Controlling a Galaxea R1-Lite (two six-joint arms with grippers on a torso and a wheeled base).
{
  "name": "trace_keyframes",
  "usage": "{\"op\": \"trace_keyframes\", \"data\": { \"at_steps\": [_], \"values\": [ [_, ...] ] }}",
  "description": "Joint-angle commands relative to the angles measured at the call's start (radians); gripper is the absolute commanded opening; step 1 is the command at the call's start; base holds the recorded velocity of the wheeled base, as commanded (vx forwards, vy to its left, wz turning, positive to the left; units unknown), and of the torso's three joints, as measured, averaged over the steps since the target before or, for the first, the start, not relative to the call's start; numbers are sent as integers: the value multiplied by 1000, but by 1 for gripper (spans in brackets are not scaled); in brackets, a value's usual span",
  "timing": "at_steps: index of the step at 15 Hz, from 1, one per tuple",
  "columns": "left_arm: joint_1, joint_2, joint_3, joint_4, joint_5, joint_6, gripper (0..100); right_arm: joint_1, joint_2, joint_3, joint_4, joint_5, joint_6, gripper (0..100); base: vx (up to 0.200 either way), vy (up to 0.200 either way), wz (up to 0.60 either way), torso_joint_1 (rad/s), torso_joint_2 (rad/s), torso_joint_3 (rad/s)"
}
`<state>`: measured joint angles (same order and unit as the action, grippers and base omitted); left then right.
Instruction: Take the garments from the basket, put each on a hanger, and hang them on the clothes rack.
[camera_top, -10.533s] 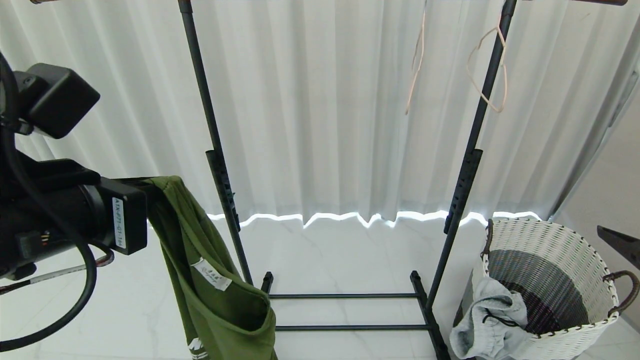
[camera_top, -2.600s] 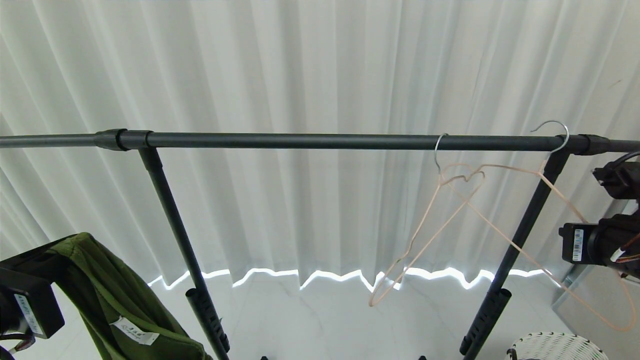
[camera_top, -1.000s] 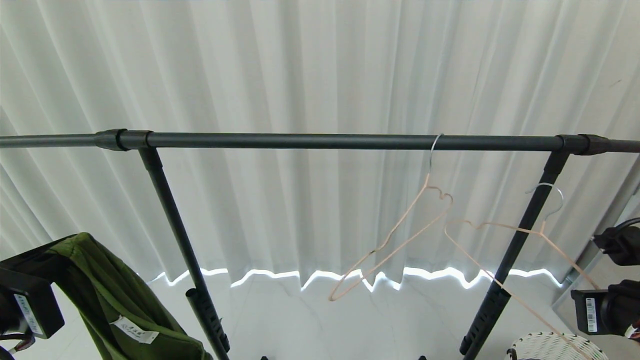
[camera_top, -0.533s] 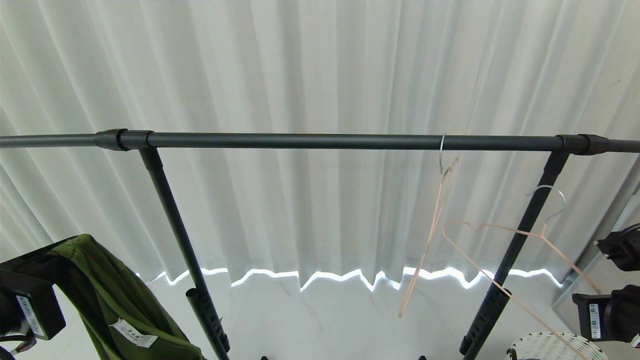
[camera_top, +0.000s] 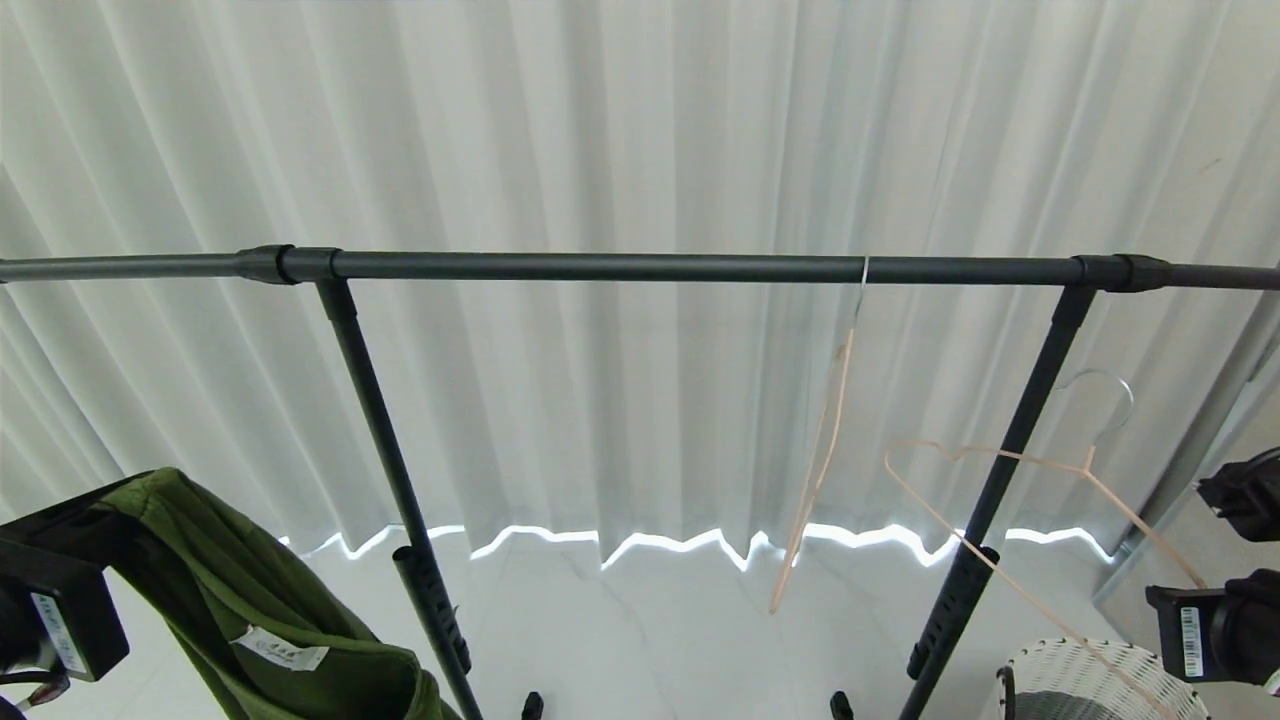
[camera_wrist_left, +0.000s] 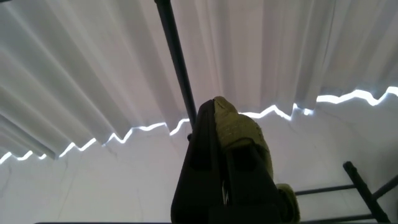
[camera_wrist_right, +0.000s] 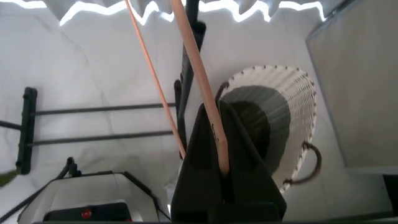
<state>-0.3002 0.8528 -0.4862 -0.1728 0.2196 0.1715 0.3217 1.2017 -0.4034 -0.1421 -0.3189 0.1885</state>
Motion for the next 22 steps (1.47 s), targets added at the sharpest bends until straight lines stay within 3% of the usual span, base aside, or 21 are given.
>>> {"op": "trace_keyframes", "data": {
  "at_steps": [1, 7, 12, 16, 18, 19, 22],
  "values": [
    [1, 2, 3, 1, 1, 0, 0, 0, 1, 2, -1, 0, 0, 0, -200, 0, 0, -7, -2, 2],
    [1, 3, 9, 1, 0, 0, 0, 0, 1, 2, -1, 1, 5, 0, -200, 0, 0, 2, -1, 3],
    [3, 11, 37, 1, 0, 5, 0, 22, -59, 26, -1, 27, 6, 0, 0, 0, 0, 0, 0, 0],
    [3, 28, 74, 1, -3, 13, 0, 76, -194, 40, 1, 124, -4, 0, 0, 0, 0, 0, 0, 0],
    [3, 38, 89, 1, 3, 79, 0, 89, -280, 48, 12, 242, -15, 0, 0, 0, 0, 0, 0, 0],
    [6, 48, 83, 1, 14, 126, 0, 89, -324, 52, 30, 285, -37, 0, 0, 0, 0, 0, 0, 0],
    [6, 72, 26, 1, 27, 145, 0, 92, -459, 54, 127, 359, -169, 0, 0, 0, 0, 0, 0, 0]
  ]
}}
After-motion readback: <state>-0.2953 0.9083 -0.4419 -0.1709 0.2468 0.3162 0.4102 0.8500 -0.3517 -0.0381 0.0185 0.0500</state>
